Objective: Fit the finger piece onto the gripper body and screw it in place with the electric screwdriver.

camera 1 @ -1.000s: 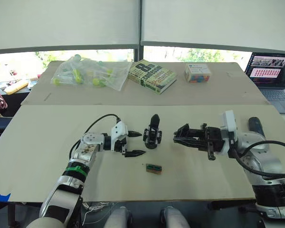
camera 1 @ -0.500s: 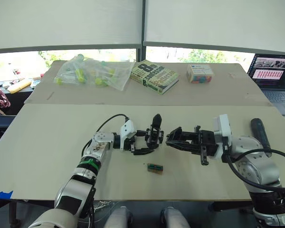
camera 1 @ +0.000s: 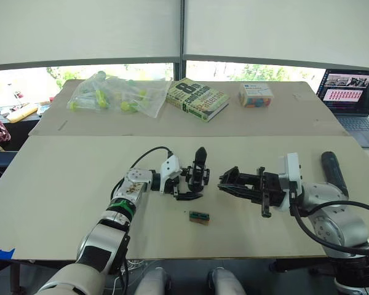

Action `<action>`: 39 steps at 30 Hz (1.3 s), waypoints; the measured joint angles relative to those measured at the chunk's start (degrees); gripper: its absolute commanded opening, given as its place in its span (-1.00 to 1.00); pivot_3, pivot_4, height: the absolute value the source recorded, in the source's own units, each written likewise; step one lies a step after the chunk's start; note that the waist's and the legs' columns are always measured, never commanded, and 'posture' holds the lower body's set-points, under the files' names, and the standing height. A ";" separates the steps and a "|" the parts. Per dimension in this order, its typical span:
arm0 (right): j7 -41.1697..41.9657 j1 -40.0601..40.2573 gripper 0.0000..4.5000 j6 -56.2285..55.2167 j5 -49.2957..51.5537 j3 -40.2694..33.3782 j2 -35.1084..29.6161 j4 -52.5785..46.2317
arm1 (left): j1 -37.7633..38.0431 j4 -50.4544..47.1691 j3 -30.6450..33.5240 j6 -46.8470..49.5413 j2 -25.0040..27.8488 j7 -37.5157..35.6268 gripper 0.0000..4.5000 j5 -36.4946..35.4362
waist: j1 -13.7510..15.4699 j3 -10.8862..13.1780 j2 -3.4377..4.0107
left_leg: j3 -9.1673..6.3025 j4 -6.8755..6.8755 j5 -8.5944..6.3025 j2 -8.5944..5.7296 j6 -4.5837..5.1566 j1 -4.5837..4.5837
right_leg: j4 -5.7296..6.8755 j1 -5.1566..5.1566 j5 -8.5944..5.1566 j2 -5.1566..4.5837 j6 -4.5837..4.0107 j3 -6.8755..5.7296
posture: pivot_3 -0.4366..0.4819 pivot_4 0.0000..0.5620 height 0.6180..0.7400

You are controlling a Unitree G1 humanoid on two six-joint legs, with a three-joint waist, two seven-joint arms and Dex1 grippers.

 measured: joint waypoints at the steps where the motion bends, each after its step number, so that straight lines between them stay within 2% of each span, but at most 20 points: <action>1: -0.02 0.00 -0.81 0.00 0.00 -0.02 -0.03 0.00 | 0.00 0.06 0.09 -0.03 0.08 -0.01 0.89 0.00 | -0.04 0.00 0.00 | 0.00 0.02 0.00 0.01 0.00 0.00 | 0.02 0.00 0.00 0.01 0.00 0.00 | -0.05 -0.47 1.00; 3: -0.03 0.00 -0.81 0.00 0.00 -0.02 -0.03 0.01 | 0.00 0.18 0.32 -0.05 0.42 -0.04 0.60 0.01 | -0.12 0.00 0.00 | 0.00 0.08 -0.01 0.03 0.02 0.00 | 0.06 0.00 0.00 0.02 0.00 0.00 | -0.05 -0.47 1.00; 6: 0.05 -0.03 -0.81 0.00 0.01 -0.02 -0.05 0.08 | 0.01 0.21 0.45 -0.16 0.74 -0.01 0.01 0.17 | -0.13 0.00 0.00 | 0.00 0.14 -0.02 0.03 0.03 -0.01 | 0.08 0.01 0.00 0.02 0.00 0.00 | -0.05 -0.47 1.00; 13: 0.23 -2.86 -0.81 0.00 -0.19 0.76 0.38 1.43 | 0.16 0.17 0.50 -0.83 0.81 0.48 0.01 1.00 | -0.19 0.00 0.00 | 0.00 0.19 -0.03 0.03 0.04 -0.01 | 0.13 0.02 0.00 0.02 0.00 0.00 | -0.05 -0.47 1.00; 22: -0.87 -11.36 -0.81 -1.22 -7.03 8.94 7.09 10.29 | 0.80 -1.38 0.58 -0.44 0.41 0.89 0.01 1.17 | -0.16 0.00 0.00 | -0.01 0.23 -0.03 -0.01 0.05 -0.04 | 0.15 0.00 0.00 0.01 0.00 0.00 | -0.05 -0.47 1.00; 27: 0.28 -13.42 -0.81 -4.27 -9.68 10.34 10.03 17.11 | 0.85 -1.52 0.53 -0.46 0.30 1.10 0.01 1.28 | -0.11 0.00 0.00 | -0.01 0.23 -0.03 -0.03 0.05 -0.04 | 0.14 0.00 0.00 0.00 0.00 -0.01 | -0.05 -0.47 1.00; 39: 0.40 -14.31 -0.81 -6.66 -13.47 11.74 13.94 23.84 | 0.85 -1.57 0.52 -0.35 0.77 0.93 0.01 1.30 | -0.33 0.00 0.00 | -0.01 0.22 -0.03 -0.01 0.05 -0.02 | 0.18 0.00 0.00 0.01 0.00 -0.01 | -0.05 -0.47 1.00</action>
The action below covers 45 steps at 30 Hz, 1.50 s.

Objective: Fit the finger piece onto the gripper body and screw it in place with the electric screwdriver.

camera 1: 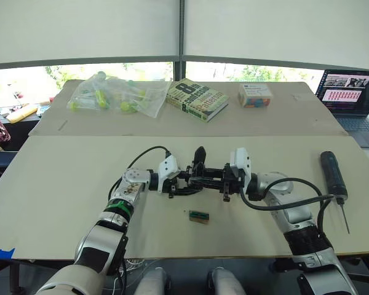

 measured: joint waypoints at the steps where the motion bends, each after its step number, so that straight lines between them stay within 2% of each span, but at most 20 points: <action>1: -0.15 -0.27 -0.81 -0.27 -0.20 0.06 0.49 0.62 | 0.00 0.00 -0.01 0.01 0.00 -0.06 0.01 0.00 | -0.05 0.00 0.00 | 0.00 0.00 0.00 0.00 0.00 0.00 | 0.00 0.00 0.00 0.00 0.00 0.00 | -0.05 -0.47 1.00; 27: 0.17 -2.57 -0.81 -1.76 -3.48 0.86 1.68 4.77 | 0.38 -1.02 -0.39 0.92 0.49 -0.04 0.01 0.15 | -0.44 -0.01 0.01 | -0.01 0.00 0.00 0.01 0.00 0.03 | 0.02 0.01 0.00 0.00 0.00 0.00 | -0.05 -0.47 1.00; 45: 0.28 -3.63 -0.82 6.06 -3.23 2.37 -0.46 2.15 | 0.39 -1.05 -0.64 1.01 0.57 0.11 0.01 0.42 | -0.44 -0.09 0.00 | -0.02 -0.02 -0.01 0.02 -0.01 0.09 | 0.02 0.06 0.00 -0.01 0.00 0.00 | -0.05 -0.47 1.00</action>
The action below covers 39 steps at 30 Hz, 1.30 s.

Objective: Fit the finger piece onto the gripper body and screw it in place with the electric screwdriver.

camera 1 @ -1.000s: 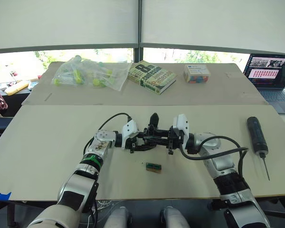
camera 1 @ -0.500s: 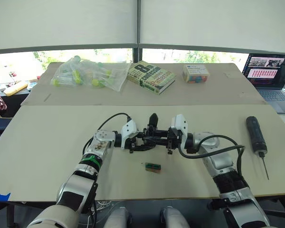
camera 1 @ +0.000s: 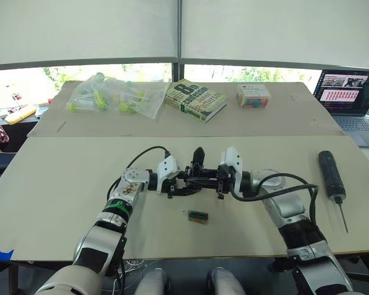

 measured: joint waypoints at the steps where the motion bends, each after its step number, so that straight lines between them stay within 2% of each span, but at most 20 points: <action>1: -0.03 -0.12 -0.82 0.35 -0.01 0.05 -0.05 -0.07 | 0.00 0.00 0.00 0.00 0.01 0.00 0.01 0.00 | 0.00 0.00 0.00 | 0.00 0.00 0.00 0.00 0.00 0.00 | -0.01 0.00 0.00 0.00 0.00 0.00 | -0.05 -0.47 1.00; 24: 0.88 -1.92 -0.82 -1.72 -0.35 0.19 1.31 3.31 | 1.54 -1.77 0.35 0.58 0.64 0.25 0.01 -0.09 | -0.46 -0.07 -0.01 | 0.00 -0.01 0.00 0.04 0.00 0.08 | 0.04 0.04 0.00 0.03 0.00 0.01 | -0.05 -0.47 1.00; 26: 1.48 -1.92 -0.36 0.02 1.12 -0.19 1.45 3.11 | 1.80 -2.21 0.41 0.76 0.66 0.26 0.01 -0.12 | -0.48 -0.07 -0.01 | 0.00 -0.02 0.00 0.05 0.00 0.06 | 0.03 0.01 0.00 0.02 0.00 0.01 | -0.05 -0.47 1.00; 32: 2.85 -1.77 0.55 -0.25 3.42 -0.55 3.77 2.69 | 2.06 -2.93 0.45 1.42 0.76 0.17 0.01 -0.37 | -0.48 -0.06 -0.01 | -0.01 -0.01 0.00 0.03 -0.01 -0.02 | 0.03 -0.06 0.00 0.00 0.00 0.01 | -0.05 -0.47 1.00; 33: 3.11 -1.84 0.76 -0.45 3.53 -0.83 3.81 2.64 | 2.08 -2.98 0.44 1.46 0.76 0.17 0.01 -0.37 | -0.48 -0.06 -0.01 | -0.01 -0.01 0.00 0.03 -0.01 -0.02 | 0.03 -0.06 0.00 0.00 0.00 0.01 | -0.05 -0.47 1.00; 35: 3.81 -1.89 0.99 -1.03 4.55 -1.67 4.10 2.63 | 2.11 -2.99 0.44 1.47 0.81 0.12 0.01 -0.39 | -0.51 -0.06 -0.01 | -0.01 -0.02 0.00 0.03 -0.01 -0.02 | 0.02 -0.06 0.00 0.00 -0.01 0.01 | -0.05 -0.47 1.00; 39: 4.38 -1.96 0.99 -2.54 5.79 -2.85 4.56 2.18 | 2.11 -2.99 0.44 1.49 0.88 0.10 0.01 -0.39 | -0.52 -0.06 -0.01 | -0.01 -0.02 0.00 0.05 -0.01 -0.01 | 0.03 -0.06 0.00 0.01 -0.01 0.01 | -0.05 -0.47 1.00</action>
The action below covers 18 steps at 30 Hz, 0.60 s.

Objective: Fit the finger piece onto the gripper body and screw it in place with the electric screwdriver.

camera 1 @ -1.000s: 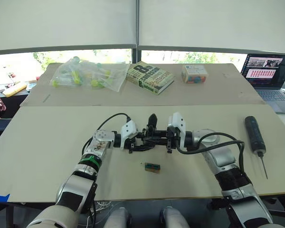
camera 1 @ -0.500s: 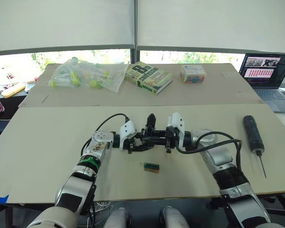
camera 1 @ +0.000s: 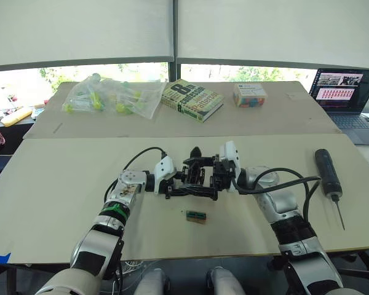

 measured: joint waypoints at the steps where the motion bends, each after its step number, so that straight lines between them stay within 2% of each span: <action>1: 0.06 0.00 0.99 -0.69 0.40 -0.51 0.40 -0.25 | 0.00 0.00 0.00 0.03 0.02 -0.02 0.01 -0.01 | -0.02 0.00 0.00 | 0.00 0.00 0.00 0.00 0.00 0.00 | 0.00 0.00 0.00 0.00 0.00 0.00 | -0.05 -0.47 1.00; 3: 0.03 -0.01 0.99 -1.78 1.37 -1.52 0.99 -1.13 | 0.00 -0.05 0.08 0.03 0.03 0.26 0.01 -0.03 | 0.00 0.00 0.00 | 0.00 0.00 0.00 0.00 0.00 0.00 | 0.00 0.00 0.00 0.00 0.00 0.00 | -0.05 -0.47 1.00; 5: -0.09 -0.29 1.00 -2.12 2.13 -2.60 1.02 -2.16 | 0.00 -0.12 0.16 -0.04 0.04 0.84 0.46 -0.03 | 0.03 0.00 0.00 | -0.01 0.00 0.00 -0.01 0.00 0.01 | 0.00 0.01 0.00 -0.02 0.00 0.00 | -0.05 -0.47 1.00; 6: -0.38 -0.34 1.00 -2.13 2.50 -3.32 0.99 -3.28 | 0.00 -0.10 0.14 0.25 0.04 1.24 0.59 0.05 | 0.05 0.00 0.00 | 0.00 0.00 0.00 -0.01 0.00 0.00 | 0.01 0.01 0.00 -0.02 0.00 0.00 | -0.05 -0.47 1.00; 8: -0.66 -0.34 1.00 -2.07 3.84 -4.41 0.83 -5.16 | -0.02 -0.12 0.18 0.81 0.10 1.40 0.97 0.01 | 0.05 0.00 0.00 | -0.01 0.00 0.00 -0.01 0.00 0.02 | 0.01 0.01 0.00 -0.02 0.00 0.00 | -0.05 -0.47 1.00; 13: -2.68 -0.19 1.00 1.09 7.30 -6.25 -1.22 -12.35 | 0.37 -1.20 0.43 2.40 1.25 1.14 0.97 -0.39 | -0.20 0.00 0.00 | -0.01 -0.03 0.00 0.02 -0.01 0.02 | 0.03 -0.03 0.00 -0.01 -0.01 0.01 | -0.05 -0.47 1.00; 18: -5.70 3.74 1.00 6.13 12.13 -11.04 -7.27 -20.61 | 4.28 -6.72 1.92 4.91 5.71 -0.45 0.97 -2.44 | -0.18 0.00 0.00 | -0.03 -0.11 -0.02 0.04 -0.03 0.02 | -0.01 -0.05 0.00 -0.06 -0.02 0.01 | -0.05 -0.47 1.00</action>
